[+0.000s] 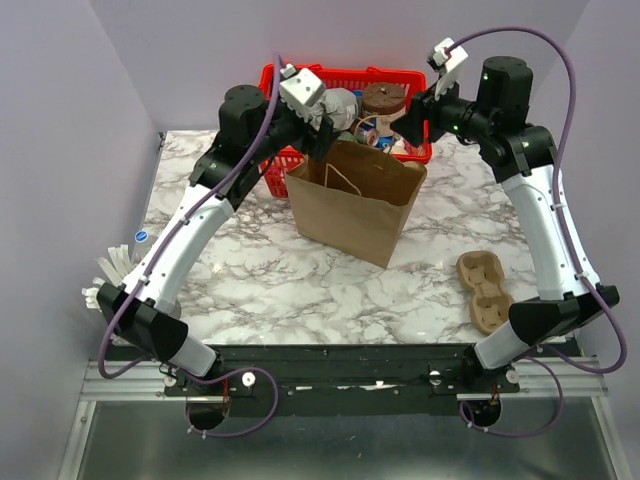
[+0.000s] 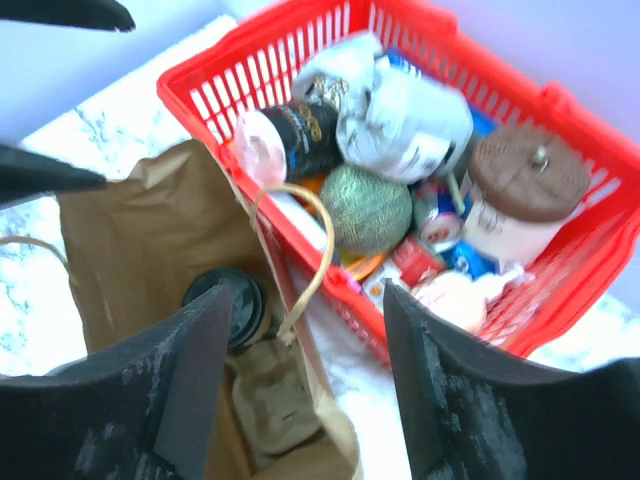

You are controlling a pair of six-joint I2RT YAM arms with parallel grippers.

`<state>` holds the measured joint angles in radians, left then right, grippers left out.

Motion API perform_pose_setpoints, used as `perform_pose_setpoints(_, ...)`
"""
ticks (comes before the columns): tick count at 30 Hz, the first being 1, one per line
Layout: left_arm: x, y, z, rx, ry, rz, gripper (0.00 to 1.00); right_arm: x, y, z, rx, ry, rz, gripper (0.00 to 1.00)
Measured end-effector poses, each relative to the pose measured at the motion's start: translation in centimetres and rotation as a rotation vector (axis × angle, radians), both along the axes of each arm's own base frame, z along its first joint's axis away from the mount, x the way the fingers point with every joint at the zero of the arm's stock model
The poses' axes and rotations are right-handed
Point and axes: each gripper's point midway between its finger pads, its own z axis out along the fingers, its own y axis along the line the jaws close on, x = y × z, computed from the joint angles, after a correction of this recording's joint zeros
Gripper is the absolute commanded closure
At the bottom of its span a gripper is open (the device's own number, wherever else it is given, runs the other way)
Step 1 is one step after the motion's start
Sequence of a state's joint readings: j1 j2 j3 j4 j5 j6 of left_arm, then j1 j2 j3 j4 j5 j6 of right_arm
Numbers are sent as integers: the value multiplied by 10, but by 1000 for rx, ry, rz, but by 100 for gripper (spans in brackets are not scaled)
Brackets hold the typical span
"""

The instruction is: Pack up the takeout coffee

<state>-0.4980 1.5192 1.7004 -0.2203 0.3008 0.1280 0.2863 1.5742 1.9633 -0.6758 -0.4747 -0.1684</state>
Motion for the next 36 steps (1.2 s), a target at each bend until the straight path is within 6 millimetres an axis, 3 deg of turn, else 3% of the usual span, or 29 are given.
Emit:
perform_pose_setpoints(2,2,17,-3,2,25,39,2,-4,4,9,-6,-39,31,63)
perform_pose_setpoints(6,7,46,-11,6,77,112,2,-12,22,10,-39,-83,114,82)
perform_pose_setpoints(11,9,59,-35,4,180,137,2,-28,55,-2,-81,-112,248,92)
perform_pose_setpoints(18,3,55,-78,35,305,114,8,-37,86,-49,-142,-57,361,92)
perform_pose_setpoints(21,6,53,-90,45,336,113,19,-39,91,-68,-166,-31,382,92)
perform_pose_setpoints(27,10,45,-116,73,407,78,48,-45,100,-91,-206,-24,427,92)
perform_pose_setpoints(34,3,35,-127,82,446,3,100,-58,102,-119,-260,-8,465,92)
perform_pose_setpoints(36,1,33,-127,80,446,-16,100,-62,101,-120,-271,-21,475,92)
